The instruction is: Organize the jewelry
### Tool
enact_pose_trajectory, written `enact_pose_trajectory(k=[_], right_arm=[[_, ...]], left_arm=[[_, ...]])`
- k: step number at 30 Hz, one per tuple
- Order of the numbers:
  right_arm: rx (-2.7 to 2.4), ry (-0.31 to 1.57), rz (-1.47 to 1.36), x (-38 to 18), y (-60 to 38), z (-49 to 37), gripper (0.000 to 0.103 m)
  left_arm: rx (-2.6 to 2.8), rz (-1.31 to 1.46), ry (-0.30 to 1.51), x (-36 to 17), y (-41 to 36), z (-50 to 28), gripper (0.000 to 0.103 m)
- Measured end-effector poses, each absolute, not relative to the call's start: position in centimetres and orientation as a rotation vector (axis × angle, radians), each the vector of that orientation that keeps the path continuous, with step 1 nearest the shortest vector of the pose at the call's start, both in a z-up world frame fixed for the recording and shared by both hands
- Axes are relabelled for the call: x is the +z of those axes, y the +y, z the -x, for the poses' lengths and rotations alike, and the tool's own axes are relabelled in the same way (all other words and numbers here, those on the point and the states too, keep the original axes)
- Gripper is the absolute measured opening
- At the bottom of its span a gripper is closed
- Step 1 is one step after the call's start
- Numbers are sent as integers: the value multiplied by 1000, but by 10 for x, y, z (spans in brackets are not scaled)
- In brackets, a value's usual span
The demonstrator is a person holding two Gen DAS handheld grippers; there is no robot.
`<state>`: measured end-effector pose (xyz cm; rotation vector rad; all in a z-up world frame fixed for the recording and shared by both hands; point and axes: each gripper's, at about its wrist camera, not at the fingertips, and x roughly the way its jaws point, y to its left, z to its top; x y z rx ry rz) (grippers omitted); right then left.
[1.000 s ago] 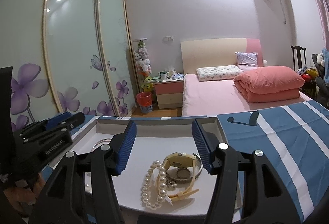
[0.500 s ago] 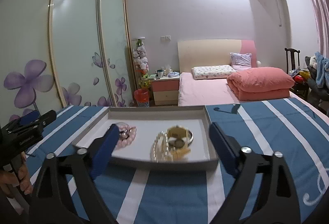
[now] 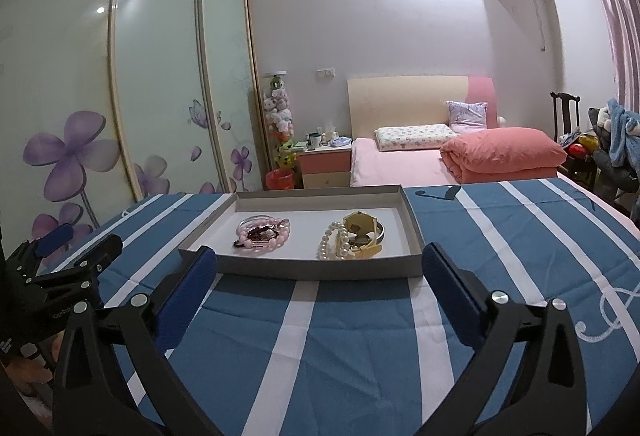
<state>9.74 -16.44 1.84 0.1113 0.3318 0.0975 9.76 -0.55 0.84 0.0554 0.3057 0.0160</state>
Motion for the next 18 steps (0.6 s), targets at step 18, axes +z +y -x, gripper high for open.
enact_pose_trajectory(k=[18], right_arm=[[70, 303, -149, 6, -173, -84, 101]], left_arm=[[-10, -70, 266, 11, -16, -83, 99]])
